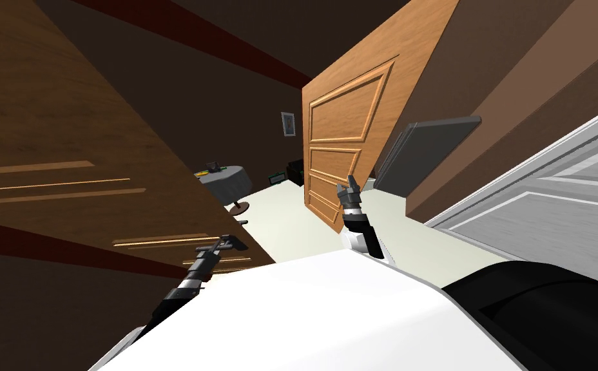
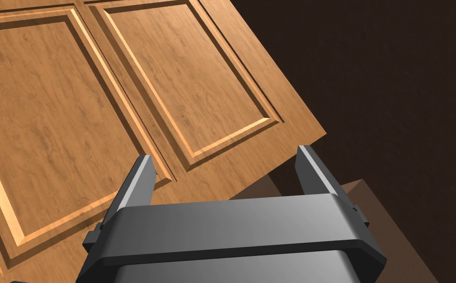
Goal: Pull the door open
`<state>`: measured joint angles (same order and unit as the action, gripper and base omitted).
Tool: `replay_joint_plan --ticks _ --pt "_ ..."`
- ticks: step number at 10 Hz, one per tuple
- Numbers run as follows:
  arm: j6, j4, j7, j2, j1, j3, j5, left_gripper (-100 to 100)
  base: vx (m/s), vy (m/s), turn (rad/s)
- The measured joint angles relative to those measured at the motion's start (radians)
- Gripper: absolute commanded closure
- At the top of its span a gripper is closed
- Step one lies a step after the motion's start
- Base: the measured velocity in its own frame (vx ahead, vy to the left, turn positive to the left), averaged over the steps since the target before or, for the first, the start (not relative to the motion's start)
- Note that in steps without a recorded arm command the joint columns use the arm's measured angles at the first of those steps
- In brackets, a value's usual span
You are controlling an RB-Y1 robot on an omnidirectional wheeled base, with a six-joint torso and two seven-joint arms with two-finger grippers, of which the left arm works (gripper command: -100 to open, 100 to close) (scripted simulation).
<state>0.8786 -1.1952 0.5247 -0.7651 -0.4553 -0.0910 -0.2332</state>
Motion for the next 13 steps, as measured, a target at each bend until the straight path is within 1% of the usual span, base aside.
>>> replay_joint_plan --ticks 1,2,4,6,7,8,9,10,11,12,13 --pt "0.002 0.001 0.001 -0.001 -0.002 -0.001 0.001 100 0.012 0.010 -0.004" --pt "0.015 0.007 0.001 -0.002 -0.007 -0.004 0.003 100 0.030 0.015 -0.001" --pt "0.052 0.008 0.003 -0.012 -0.031 -0.010 0.006 100 0.023 0.022 -0.004" --pt "0.104 0.026 0.007 -0.022 -0.047 -0.020 0.013 100 0.017 0.028 -0.005" --pt "0.131 0.028 0.009 -0.029 -0.064 -0.024 0.016 100 0.002 0.022 0.014" --pt "0.147 0.029 0.008 -0.031 -0.072 -0.027 0.018 100 -0.006 0.019 0.002" --pt "0.168 0.041 0.009 -0.033 -0.075 -0.032 0.021 100 -0.014 0.040 -0.005" --pt "0.201 0.059 0.010 -0.036 -0.082 -0.039 0.026 100 -0.021 0.042 0.005" --pt "0.232 0.071 0.015 -0.046 -0.094 -0.046 0.031 100 -0.019 0.048 0.004" --pt "0.257 0.063 0.015 -0.054 -0.120 -0.049 0.033 100 -0.022 0.036 0.025" --pt "0.276 0.069 0.014 -0.054 -0.124 -0.054 0.036 100 -0.024 0.031 0.002"
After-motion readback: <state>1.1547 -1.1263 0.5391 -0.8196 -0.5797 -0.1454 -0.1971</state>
